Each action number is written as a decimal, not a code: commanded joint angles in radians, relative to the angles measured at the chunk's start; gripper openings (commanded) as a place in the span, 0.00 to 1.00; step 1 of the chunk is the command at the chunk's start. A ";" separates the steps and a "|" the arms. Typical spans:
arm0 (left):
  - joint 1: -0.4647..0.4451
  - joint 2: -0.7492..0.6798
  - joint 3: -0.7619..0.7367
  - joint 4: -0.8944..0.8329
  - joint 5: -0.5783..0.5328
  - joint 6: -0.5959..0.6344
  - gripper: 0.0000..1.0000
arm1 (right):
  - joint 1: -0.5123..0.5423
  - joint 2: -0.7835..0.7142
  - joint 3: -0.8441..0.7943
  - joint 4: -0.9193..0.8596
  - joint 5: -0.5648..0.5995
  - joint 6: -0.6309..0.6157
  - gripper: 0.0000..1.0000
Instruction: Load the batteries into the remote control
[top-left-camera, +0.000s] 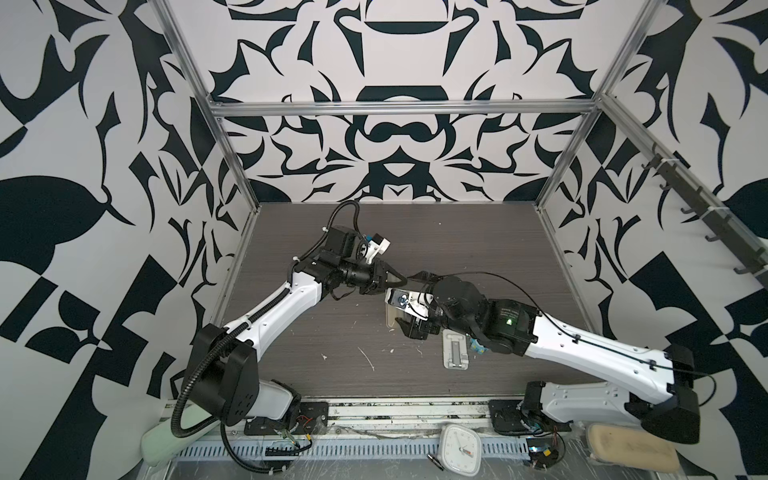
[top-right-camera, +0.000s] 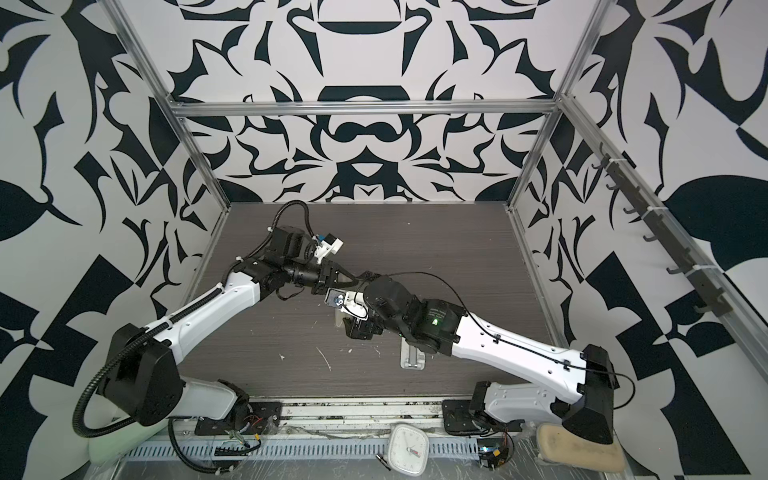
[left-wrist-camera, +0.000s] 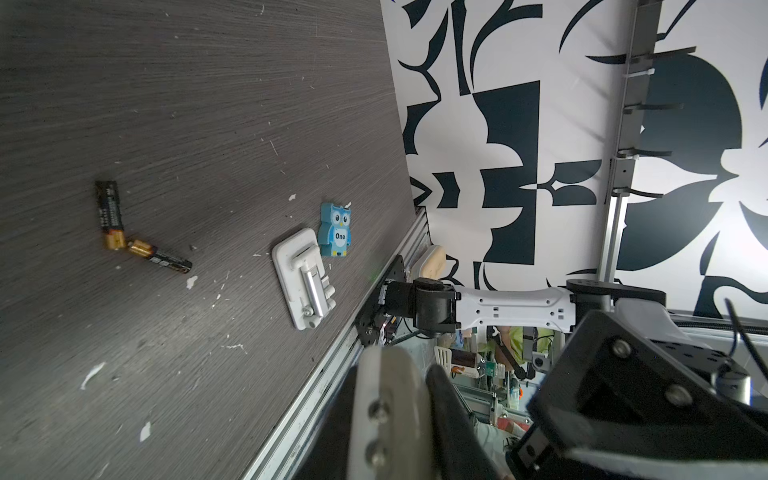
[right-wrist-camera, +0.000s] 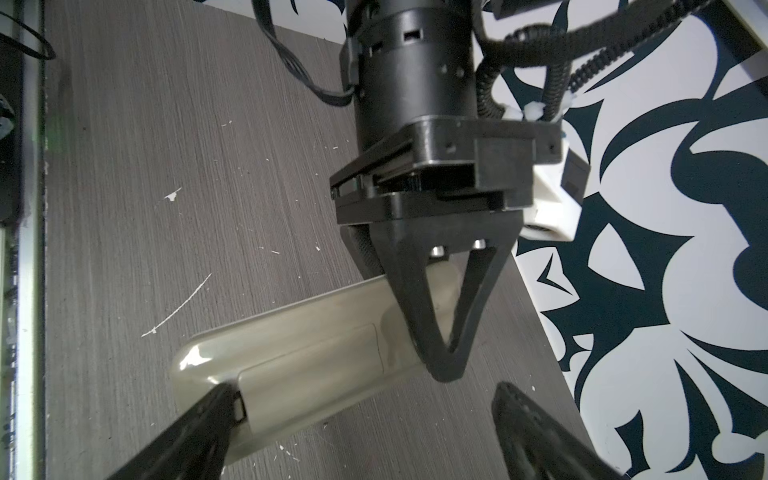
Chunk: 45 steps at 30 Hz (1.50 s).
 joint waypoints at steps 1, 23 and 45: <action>-0.025 0.006 -0.003 -0.082 0.112 -0.029 0.00 | -0.026 -0.014 0.003 0.155 0.210 -0.027 1.00; 0.042 0.020 -0.011 -0.148 0.029 -0.002 0.00 | -0.014 -0.017 -0.009 0.149 0.212 -0.028 0.99; 0.072 -0.013 -0.019 -0.138 -0.047 -0.011 0.00 | -0.014 0.003 -0.011 0.085 0.008 0.012 1.00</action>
